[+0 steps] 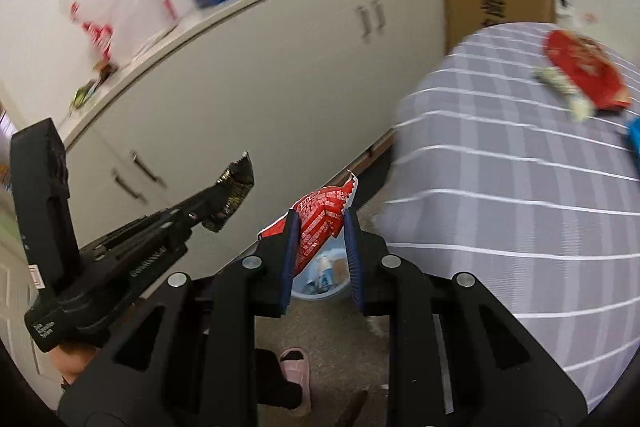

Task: Collect trash
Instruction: 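Carry the dark wrapper and red wrapper to the wastebasket, then open the right tool over the wastebasket while the left tool releases the dark wrapper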

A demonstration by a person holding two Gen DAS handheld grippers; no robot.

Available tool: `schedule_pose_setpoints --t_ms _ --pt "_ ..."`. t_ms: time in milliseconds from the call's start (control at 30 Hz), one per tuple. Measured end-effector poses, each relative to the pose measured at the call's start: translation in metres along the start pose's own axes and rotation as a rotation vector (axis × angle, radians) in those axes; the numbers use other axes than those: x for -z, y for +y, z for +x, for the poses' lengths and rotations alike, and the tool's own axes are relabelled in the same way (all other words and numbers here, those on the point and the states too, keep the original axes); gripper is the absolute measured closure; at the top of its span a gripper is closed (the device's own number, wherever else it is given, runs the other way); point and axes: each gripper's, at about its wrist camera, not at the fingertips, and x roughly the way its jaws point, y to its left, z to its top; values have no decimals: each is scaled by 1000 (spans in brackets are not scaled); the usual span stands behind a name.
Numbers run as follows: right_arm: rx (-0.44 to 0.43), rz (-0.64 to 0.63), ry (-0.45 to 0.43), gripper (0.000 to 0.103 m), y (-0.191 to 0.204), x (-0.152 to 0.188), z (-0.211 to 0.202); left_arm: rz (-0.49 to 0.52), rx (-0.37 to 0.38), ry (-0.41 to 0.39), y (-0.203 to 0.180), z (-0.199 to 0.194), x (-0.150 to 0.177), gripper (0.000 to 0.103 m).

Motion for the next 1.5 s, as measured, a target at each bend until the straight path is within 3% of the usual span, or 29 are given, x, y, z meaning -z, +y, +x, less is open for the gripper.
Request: schedule_pose_setpoints --t_ms 167,333,400,433,700,900,1333,1500 --pt "-43 -43 33 80 36 -2 41 -75 -61 29 50 7 6 100" --pt "-99 -25 8 77 54 -10 74 -127 -109 34 86 11 6 100" --pt "-70 -37 -6 43 61 -12 89 -142 -129 35 96 13 5 100" --pt "-66 -31 -11 41 61 -13 93 -146 -133 37 100 14 5 100" --pt "-55 -30 48 40 57 2 114 -150 -143 80 102 33 11 100" --pt "-17 -47 45 37 50 10 110 -132 -143 115 91 46 15 100" --pt "65 -57 -66 32 34 7 89 -94 -135 144 73 67 -2 100" --pt "95 -41 -156 31 30 4 75 -72 -138 125 63 69 -17 99"
